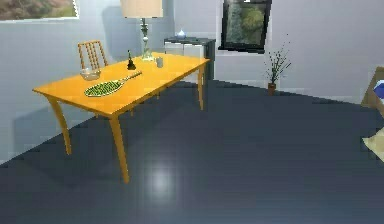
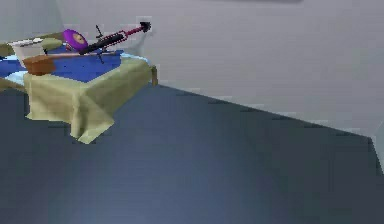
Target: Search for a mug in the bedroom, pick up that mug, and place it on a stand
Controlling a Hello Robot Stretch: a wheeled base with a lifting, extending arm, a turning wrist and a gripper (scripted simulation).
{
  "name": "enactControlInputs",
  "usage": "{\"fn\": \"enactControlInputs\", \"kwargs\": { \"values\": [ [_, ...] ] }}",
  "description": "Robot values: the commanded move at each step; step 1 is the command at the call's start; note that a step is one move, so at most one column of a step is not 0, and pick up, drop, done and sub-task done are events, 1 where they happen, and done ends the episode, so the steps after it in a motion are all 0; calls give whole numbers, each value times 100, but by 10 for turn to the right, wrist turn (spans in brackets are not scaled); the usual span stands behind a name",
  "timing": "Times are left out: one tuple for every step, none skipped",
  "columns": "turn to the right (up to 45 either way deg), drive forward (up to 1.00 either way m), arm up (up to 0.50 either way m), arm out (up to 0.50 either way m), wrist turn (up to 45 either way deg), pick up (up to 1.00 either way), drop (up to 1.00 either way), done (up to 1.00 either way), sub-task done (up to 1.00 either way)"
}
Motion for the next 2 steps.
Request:
{"fn": "enactControlInputs", "kwargs": {
  "values": [
    [0,100,0,0,0,0,0,0,0],
    [0,60,0,0,0,0,0,0,0]
  ]
}}
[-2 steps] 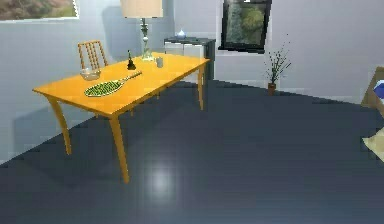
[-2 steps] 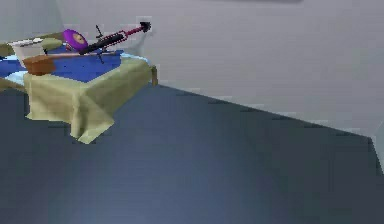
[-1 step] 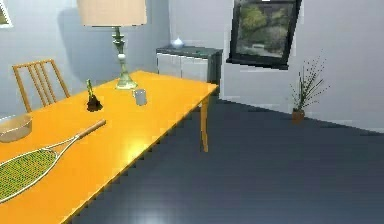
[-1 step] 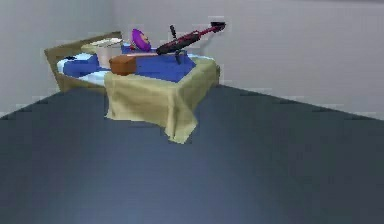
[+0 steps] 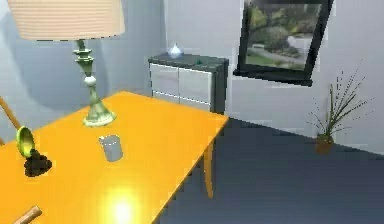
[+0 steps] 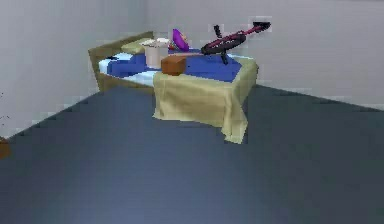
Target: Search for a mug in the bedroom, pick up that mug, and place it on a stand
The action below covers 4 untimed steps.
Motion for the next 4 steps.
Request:
{"fn": "enactControlInputs", "kwargs": {
  "values": [
    [-450,0,0,0,0,0,0,0,0],
    [-450,0,0,0,0,0,0,0,0],
    [-210,0,0,0,0,0,0,0,0],
    [450,0,0,0,0,0,0,0,0]
  ]
}}
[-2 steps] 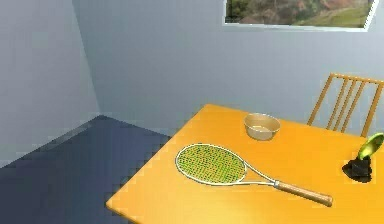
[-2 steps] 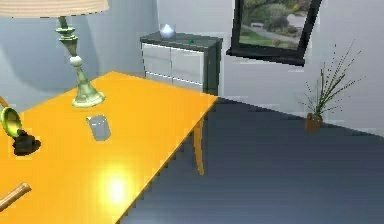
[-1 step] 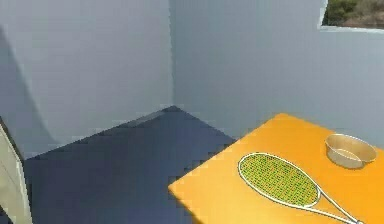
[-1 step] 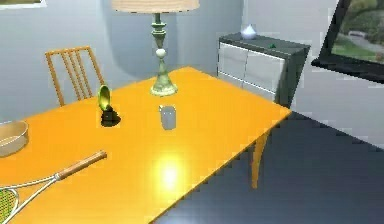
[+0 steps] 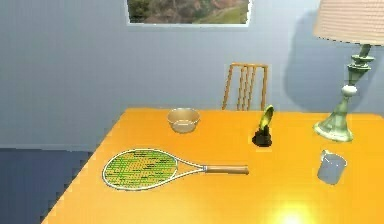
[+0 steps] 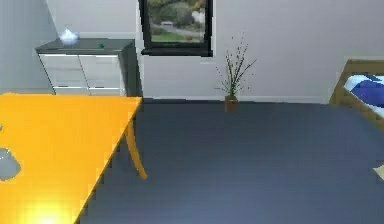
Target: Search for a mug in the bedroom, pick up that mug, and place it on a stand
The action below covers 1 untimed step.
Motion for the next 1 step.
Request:
{"fn": "enactControlInputs", "kwargs": {
  "values": [
    [450,0,0,0,0,0,0,0,0]
  ]
}}
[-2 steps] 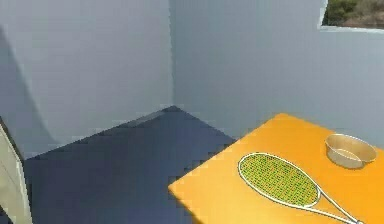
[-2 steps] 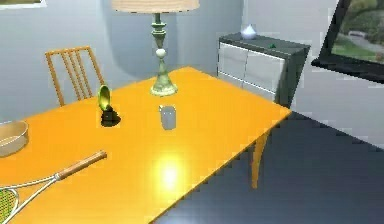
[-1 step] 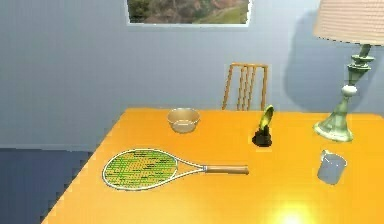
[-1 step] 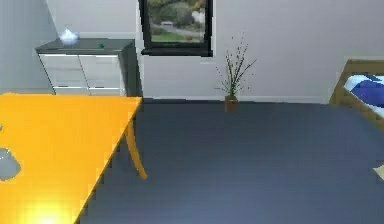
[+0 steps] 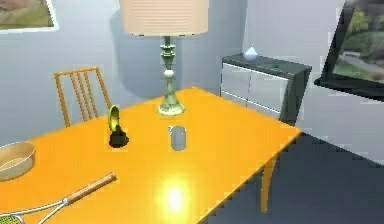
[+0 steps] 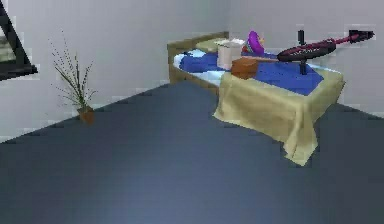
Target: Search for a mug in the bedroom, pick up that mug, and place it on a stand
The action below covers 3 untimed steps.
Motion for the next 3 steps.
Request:
{"fn": "enactControlInputs", "kwargs": {
  "values": [
    [360,0,0,0,0,0,0,0,0],
    [0,65,0,0,0,0,0,0,0],
    [-450,0,0,0,0,0,0,0,0]
  ]
}}
